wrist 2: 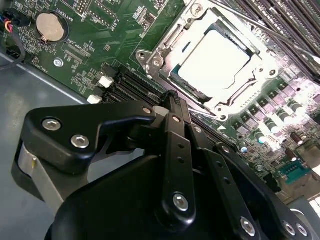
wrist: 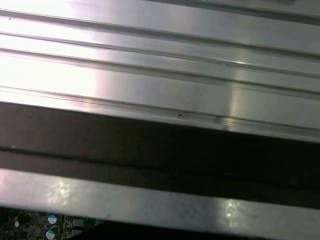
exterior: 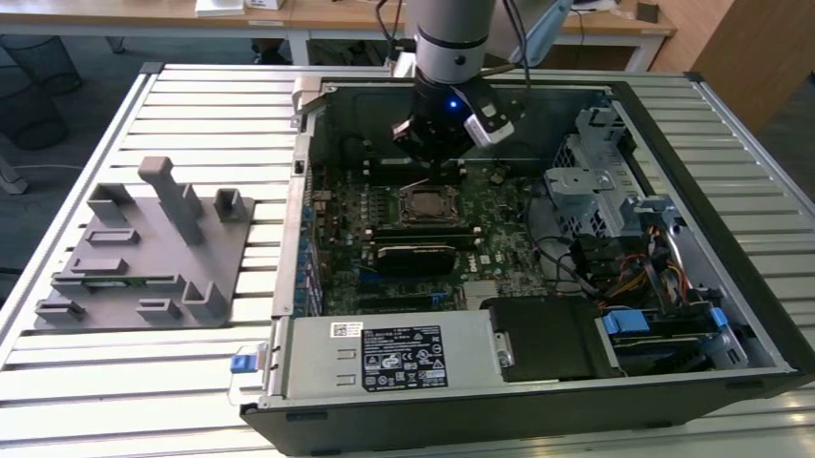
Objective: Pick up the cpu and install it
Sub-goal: 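Install the first cpu locking lever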
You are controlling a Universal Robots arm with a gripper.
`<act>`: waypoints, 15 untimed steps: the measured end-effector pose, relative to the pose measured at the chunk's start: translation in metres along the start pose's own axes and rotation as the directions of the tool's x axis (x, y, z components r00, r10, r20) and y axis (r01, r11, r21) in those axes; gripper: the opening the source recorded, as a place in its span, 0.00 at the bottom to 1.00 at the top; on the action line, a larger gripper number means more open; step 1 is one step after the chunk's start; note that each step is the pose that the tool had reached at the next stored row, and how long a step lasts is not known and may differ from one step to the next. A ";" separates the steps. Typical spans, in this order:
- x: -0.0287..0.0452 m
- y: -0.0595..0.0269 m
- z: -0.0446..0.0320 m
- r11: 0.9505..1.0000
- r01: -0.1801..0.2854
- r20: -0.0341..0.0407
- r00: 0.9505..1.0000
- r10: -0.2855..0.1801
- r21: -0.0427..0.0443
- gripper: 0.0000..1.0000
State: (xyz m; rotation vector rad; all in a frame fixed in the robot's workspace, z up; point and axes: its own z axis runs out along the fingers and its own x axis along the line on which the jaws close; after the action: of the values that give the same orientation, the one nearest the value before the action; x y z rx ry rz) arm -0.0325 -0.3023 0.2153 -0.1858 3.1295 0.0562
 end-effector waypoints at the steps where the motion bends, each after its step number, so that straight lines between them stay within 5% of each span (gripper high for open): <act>1: -0.0005 -0.0001 0.0007 1.000 0.000 0.000 1.000 0.000 0.000 0.11; 15: -0.0054 -0.0010 0.0124 1.000 0.000 0.000 1.000 0.000 0.000 0.11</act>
State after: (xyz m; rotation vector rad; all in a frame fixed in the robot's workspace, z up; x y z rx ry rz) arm -0.0270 -0.3022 0.2028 -0.1857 3.1295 0.0561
